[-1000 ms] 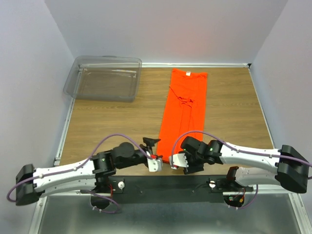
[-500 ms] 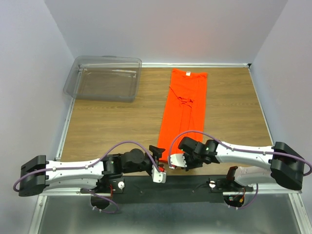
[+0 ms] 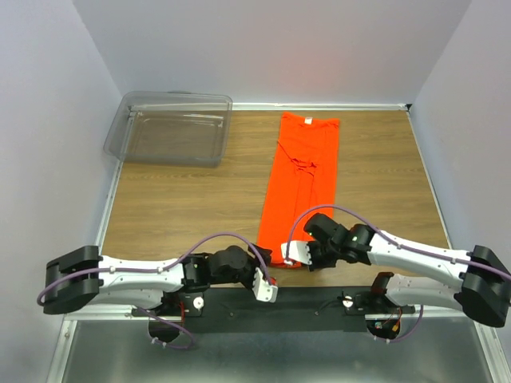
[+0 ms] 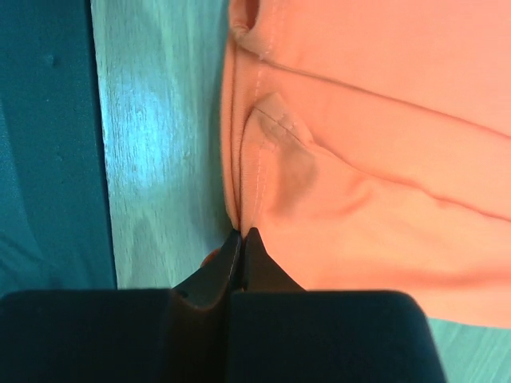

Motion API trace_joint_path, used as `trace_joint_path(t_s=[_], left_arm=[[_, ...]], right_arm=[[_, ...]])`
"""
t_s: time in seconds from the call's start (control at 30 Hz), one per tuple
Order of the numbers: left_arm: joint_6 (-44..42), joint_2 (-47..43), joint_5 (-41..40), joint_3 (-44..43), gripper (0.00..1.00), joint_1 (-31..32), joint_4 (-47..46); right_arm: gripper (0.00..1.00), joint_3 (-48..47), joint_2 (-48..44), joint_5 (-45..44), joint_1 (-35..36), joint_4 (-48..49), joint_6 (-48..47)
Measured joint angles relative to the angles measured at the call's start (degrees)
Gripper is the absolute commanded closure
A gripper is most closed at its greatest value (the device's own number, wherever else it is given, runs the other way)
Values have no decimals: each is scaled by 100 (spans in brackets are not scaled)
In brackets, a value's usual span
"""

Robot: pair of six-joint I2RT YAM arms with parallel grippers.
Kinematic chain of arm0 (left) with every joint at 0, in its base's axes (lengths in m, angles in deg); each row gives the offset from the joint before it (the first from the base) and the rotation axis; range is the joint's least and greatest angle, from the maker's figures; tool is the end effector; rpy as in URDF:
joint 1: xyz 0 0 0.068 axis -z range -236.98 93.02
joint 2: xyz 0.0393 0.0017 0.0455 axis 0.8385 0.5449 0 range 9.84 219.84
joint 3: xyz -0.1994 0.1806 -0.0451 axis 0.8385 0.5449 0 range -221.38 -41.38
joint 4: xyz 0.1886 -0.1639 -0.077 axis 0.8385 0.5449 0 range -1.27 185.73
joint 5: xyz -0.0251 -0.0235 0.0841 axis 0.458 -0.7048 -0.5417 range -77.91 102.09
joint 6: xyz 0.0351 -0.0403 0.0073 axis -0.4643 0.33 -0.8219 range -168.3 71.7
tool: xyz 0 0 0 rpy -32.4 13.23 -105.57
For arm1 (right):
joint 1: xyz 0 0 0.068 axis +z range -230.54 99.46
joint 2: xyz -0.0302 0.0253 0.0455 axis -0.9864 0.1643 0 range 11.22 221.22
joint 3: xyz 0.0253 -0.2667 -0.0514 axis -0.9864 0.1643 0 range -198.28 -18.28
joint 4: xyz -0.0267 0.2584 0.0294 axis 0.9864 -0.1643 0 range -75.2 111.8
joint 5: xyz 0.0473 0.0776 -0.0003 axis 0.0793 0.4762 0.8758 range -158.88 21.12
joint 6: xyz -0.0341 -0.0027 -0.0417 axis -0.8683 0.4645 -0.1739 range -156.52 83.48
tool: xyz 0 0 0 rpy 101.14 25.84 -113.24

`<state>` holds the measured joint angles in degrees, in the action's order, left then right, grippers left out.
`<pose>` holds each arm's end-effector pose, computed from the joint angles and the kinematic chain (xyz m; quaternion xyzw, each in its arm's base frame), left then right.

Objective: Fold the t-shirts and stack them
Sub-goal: Fold the tshirt

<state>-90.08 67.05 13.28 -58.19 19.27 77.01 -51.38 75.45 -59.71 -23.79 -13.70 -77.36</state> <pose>0.0466 -0.1931 0.1698 0.7401 0.4383 -0.1596 0.4844 0.0990 0.1613 0.1757 -0.7451 0.6308 0.1055 0.1891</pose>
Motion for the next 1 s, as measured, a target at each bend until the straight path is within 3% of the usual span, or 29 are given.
trace_joint_path(t_s=[0.4,0.6,0.73,0.87,1.0], left_arm=[[-70,1084,-79,24,35,-177,-590],[-170,1561,-83,-203,44,-391,-614],[-232,1725,-70,-313,54,-393,-595],[-317,1790,-9,-341,82,-393,-518],[-393,1825,9,-348,96,-404,-437]], right_arm=[[99,0,-396,393,-201,-116,-190],[99,0,-527,457,-251,-125,-229],[99,0,-649,529,-376,-144,-232],[99,0,-774,577,-535,-166,-251],[99,0,-835,623,-627,-166,-264]])
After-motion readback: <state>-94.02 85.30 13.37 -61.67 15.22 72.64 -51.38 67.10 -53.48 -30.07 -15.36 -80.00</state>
